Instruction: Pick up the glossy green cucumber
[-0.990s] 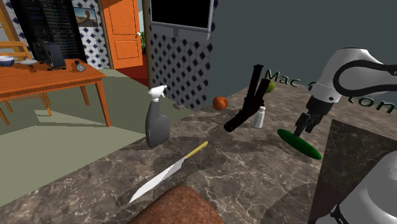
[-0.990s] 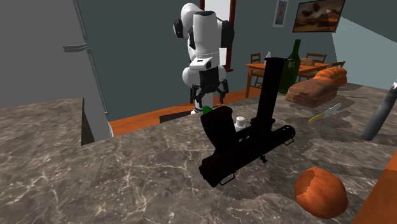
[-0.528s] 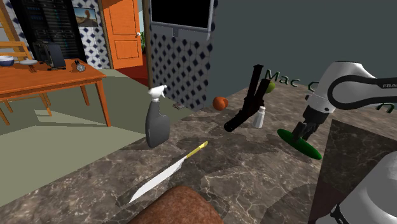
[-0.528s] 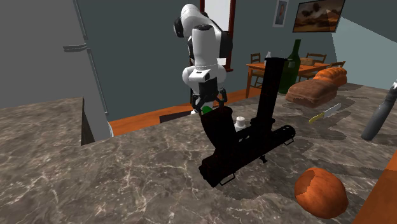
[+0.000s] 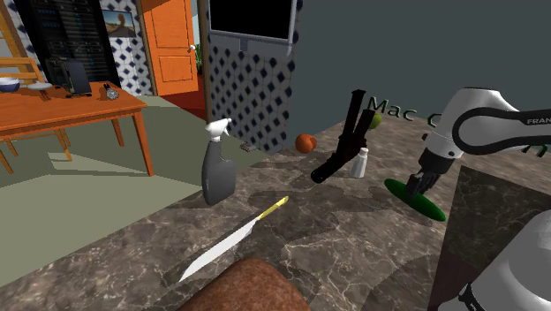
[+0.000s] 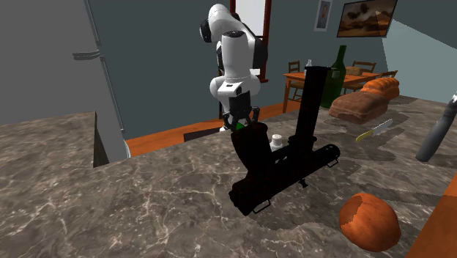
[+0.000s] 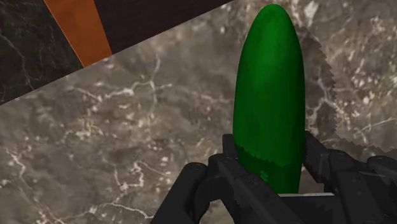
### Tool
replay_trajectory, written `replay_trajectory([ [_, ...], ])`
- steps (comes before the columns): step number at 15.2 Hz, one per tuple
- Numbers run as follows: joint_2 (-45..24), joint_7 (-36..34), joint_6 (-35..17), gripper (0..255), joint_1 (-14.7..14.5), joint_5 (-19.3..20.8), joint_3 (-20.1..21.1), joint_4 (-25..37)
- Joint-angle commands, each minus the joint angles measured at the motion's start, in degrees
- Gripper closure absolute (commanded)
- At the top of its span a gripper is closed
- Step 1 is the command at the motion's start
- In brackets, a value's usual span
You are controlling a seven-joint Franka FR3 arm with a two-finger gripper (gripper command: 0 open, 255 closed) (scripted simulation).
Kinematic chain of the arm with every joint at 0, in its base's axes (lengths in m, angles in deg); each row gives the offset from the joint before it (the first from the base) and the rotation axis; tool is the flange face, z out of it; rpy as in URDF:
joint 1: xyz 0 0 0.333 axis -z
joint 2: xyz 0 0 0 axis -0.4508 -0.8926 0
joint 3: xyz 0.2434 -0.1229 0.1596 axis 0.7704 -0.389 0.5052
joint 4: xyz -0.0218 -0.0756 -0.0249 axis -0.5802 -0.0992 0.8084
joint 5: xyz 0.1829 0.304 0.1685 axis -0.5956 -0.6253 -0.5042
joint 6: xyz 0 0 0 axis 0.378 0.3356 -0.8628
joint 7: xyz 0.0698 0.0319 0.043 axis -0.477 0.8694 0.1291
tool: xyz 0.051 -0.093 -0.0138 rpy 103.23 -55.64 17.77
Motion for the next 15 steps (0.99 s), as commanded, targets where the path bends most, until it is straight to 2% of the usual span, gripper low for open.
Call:
replay_trajectory([
  [1, -0.04, -0.03, 0.02, 255, -0.04, -0.06, 0.02, -0.12],
  [4, 0.03, 0.12, 0.20, 255, 0.07, 0.04, -0.09, -0.01],
  [15, 3.38, -0.72, 10.35, 255, -0.59, -1.56, 1.92, 6.91],
])
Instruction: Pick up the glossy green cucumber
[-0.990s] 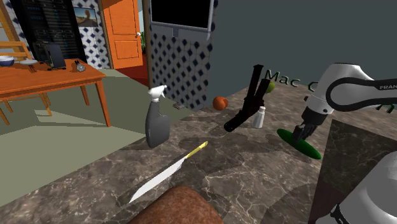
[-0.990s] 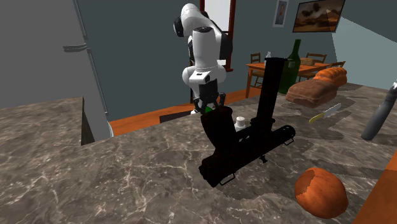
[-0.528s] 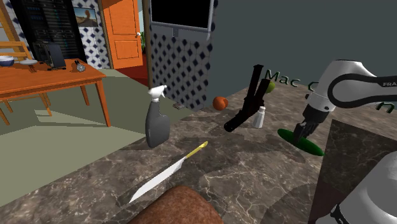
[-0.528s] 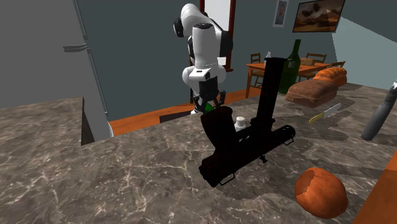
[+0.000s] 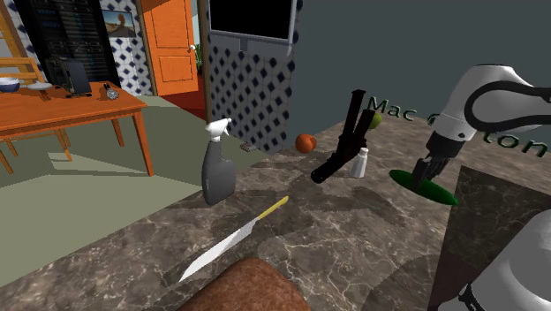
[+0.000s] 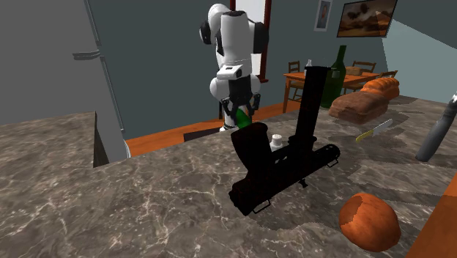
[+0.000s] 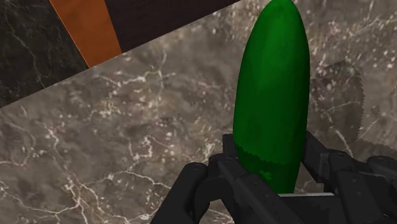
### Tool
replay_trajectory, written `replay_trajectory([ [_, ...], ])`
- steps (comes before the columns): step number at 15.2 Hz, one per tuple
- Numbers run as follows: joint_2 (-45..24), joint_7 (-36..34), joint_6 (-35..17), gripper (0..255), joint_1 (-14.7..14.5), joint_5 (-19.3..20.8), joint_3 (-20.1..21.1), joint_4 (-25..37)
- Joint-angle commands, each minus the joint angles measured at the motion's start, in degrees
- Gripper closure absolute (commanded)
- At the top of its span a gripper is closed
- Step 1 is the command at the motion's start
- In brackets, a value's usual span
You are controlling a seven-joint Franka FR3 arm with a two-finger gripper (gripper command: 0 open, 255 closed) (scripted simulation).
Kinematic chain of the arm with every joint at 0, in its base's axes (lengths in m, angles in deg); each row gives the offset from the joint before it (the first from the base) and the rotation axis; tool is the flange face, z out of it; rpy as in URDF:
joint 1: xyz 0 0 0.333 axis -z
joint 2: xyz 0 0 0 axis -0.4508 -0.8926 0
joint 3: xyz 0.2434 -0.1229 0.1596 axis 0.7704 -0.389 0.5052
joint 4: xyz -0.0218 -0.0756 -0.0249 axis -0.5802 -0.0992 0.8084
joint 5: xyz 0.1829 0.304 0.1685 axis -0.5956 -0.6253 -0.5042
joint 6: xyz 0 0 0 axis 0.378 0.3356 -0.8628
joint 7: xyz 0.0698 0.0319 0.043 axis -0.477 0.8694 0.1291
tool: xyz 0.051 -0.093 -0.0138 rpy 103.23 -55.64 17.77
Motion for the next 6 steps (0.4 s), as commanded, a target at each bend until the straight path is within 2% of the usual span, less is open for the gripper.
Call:
replay_trajectory([
  [1, 0.64, -0.21, 1.91, 255, -0.12, -0.32, 0.43, 1.26],
  [6, 1.02, -0.41, 4.48, 255, -0.34, -0.74, 0.92, 3.49],
])
